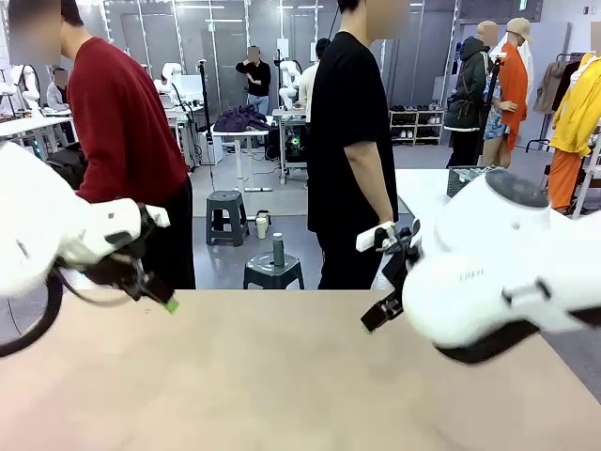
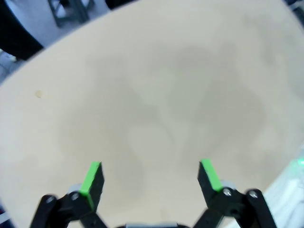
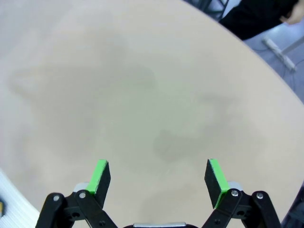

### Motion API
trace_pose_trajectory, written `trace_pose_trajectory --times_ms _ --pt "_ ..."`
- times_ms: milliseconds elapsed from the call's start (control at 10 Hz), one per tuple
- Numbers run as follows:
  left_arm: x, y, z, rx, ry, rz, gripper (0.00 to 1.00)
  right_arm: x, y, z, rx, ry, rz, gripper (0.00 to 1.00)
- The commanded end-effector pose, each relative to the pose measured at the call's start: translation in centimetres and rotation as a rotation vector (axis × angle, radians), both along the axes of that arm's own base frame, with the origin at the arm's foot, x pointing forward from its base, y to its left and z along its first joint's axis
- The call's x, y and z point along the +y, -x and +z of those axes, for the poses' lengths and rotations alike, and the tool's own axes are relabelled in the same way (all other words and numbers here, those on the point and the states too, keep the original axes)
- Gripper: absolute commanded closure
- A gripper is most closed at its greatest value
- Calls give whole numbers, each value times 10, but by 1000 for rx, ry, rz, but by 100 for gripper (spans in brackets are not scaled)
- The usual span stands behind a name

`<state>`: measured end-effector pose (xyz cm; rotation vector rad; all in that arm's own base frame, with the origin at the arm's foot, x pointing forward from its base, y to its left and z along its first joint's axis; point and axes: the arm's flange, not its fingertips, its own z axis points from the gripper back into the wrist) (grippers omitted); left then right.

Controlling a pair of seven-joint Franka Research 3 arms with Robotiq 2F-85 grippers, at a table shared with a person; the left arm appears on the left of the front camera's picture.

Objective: Fold the towels and place them in the basket.
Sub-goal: When a person lays out a Towel with hook on the table, fold it in half twice.

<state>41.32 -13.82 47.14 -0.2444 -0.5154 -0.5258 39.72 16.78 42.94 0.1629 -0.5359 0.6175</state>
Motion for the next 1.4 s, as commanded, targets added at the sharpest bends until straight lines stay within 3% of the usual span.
trace_pose_trajectory --times_ms 0,200,400,700,1000,1300 --pt "40 3 43 77 149 23 0 -50 -5 48 95 -199 27 0" --pt "73 15 59 101 276 35 0 -70 -2 63 129 -335 31 0" --pt "110 31 70 173 523 22 0 -122 4 76 214 -641 14 0" --pt "166 58 80 118 798 91 0 -205 27 78 264 -1003 7 0" --pt "238 98 87 38 921 129 0 -277 47 76 292 -1175 -46 0" --pt "310 147 85 -47 1010 284 0 -328 68 67 342 -1121 -139 0"
